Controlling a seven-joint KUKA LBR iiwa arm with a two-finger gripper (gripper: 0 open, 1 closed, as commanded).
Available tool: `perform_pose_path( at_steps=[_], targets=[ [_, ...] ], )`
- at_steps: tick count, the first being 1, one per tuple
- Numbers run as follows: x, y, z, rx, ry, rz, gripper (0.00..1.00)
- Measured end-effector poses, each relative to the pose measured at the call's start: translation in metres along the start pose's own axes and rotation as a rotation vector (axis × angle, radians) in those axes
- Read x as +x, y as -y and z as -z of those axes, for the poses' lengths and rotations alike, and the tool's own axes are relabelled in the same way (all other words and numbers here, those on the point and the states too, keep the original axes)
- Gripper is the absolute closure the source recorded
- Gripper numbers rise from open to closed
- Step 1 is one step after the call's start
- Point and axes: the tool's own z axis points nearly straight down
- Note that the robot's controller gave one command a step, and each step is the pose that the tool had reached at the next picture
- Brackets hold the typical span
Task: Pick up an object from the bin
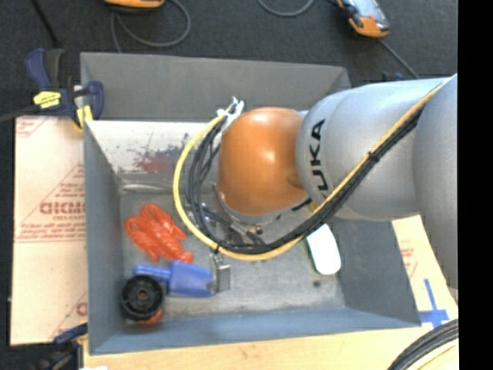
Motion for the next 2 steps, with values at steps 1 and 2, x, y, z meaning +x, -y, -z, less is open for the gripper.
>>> perform_pose_path(
  at_steps=[1,2],
  targets=[
    [0.023,-0.016,-0.058,0.0,0.0,-0.101,0.0],
    [0.032,-0.039,-0.082,-0.001,-0.001,-0.072,1.0]
  ],
)
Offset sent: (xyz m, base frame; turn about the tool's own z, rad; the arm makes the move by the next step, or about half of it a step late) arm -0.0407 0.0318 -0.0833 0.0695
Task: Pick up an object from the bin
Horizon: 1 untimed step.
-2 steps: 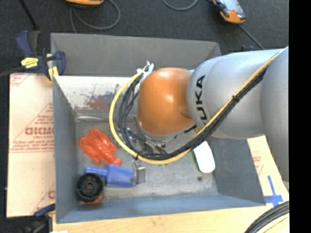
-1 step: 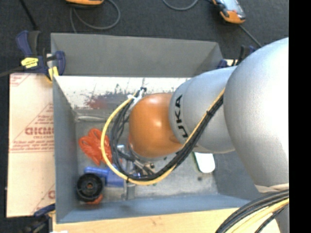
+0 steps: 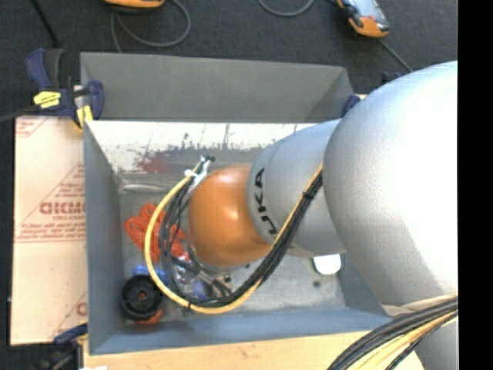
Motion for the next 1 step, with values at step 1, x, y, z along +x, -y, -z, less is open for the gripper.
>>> perform_pose_path(
  at_steps=[1],
  targets=[
    [-0.0018,0.0005,0.0006,0.0,0.004,-0.004,0.0]
  ],
)
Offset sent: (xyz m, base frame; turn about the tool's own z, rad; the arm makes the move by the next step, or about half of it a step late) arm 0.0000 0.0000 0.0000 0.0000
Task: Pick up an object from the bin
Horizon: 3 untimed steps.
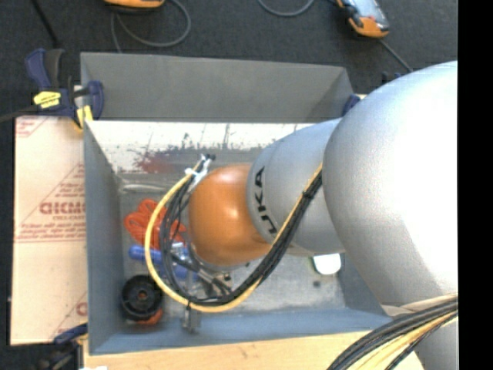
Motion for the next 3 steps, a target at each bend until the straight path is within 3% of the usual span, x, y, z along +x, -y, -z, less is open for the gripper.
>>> perform_pose_path(
  at_steps=[2,3],
  targets=[
    [-0.002,-0.012,-0.008,0.002,0.003,-0.032,0.0],
    [-0.017,-0.038,-0.018,0.003,-0.002,-0.115,0.0]
  ],
)
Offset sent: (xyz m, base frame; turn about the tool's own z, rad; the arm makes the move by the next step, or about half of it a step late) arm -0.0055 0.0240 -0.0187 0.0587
